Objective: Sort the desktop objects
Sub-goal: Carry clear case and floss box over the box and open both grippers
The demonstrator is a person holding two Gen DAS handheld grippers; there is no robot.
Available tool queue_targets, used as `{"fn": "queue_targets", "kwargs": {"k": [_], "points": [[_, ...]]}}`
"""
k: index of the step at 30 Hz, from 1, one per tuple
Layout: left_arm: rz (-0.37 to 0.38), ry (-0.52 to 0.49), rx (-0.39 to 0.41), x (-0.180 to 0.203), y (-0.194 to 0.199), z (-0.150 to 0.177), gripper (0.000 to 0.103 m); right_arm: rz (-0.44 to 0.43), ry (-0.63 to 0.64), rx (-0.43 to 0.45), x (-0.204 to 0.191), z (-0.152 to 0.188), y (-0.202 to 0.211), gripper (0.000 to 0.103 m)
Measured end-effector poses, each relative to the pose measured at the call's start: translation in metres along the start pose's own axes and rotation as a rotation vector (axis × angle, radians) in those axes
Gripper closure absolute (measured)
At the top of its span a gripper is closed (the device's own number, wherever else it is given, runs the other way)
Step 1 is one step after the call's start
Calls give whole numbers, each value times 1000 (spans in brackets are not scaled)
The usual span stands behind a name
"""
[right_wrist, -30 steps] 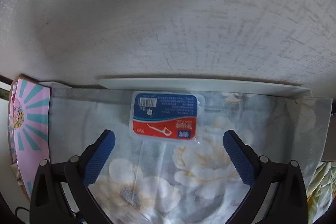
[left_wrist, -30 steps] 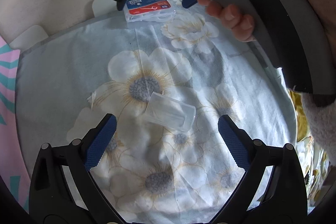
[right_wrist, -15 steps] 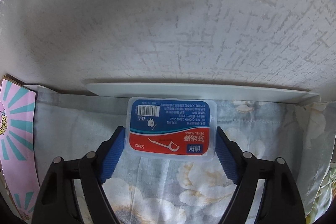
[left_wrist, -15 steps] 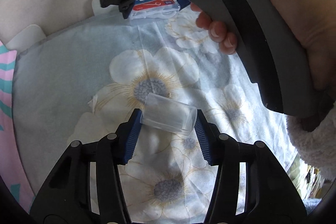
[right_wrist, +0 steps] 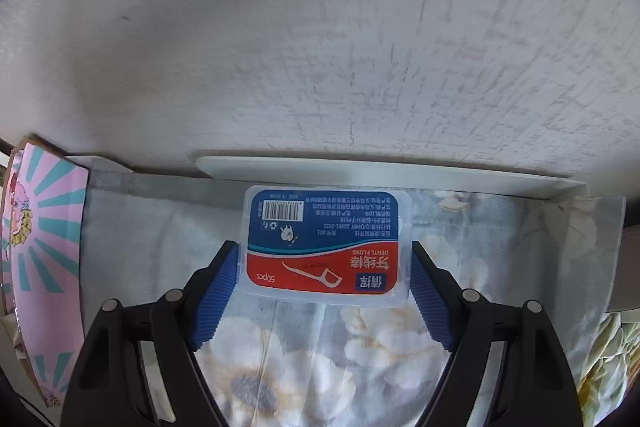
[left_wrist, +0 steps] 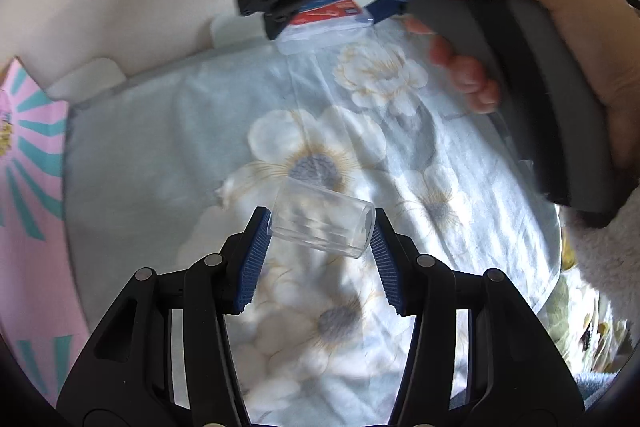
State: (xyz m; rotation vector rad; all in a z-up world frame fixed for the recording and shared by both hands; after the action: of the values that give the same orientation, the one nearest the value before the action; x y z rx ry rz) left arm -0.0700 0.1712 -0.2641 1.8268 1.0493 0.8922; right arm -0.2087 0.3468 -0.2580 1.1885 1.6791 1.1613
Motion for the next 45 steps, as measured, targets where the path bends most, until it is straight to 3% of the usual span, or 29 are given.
{"fn": "queue_targets", "kwargs": {"k": [4,11,14,20,29,37,45], "points": [[-29,12,12,-12,15,-6,56,-29,-9,11,3,4,29,25],[13,71,28,-26,43,-24,56,-75,27,33,0,9,81,25],[-4,87,31,-41,64,-25,56,-78,54,43,4,17,104,25],[-54,164,54,-79,95,-30,56,-98,99,56,-44,-15,119,25],[-109,299,149,-147,156,-32,56,-132,228,72,-124,-31,121,25],[-181,457,178,-218,184,-1,56,-176,381,60,-199,-36,118,25],[-237,574,169,-266,193,33,56,-248,580,33,-286,-28,108,25]]}}
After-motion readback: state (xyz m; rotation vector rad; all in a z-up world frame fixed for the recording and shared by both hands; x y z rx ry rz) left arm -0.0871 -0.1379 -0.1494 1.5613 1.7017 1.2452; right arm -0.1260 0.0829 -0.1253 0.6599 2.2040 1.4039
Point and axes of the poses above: each gripper's, at about its wrist camera, not at the fingertips, and y roughly against the way its jaws point, x to its right, z to its underside, the point moved 9 cm from there along -y, roughly the way its jaws point, and after that the axes turned 4 degrees about y, right-handed, at the moved point
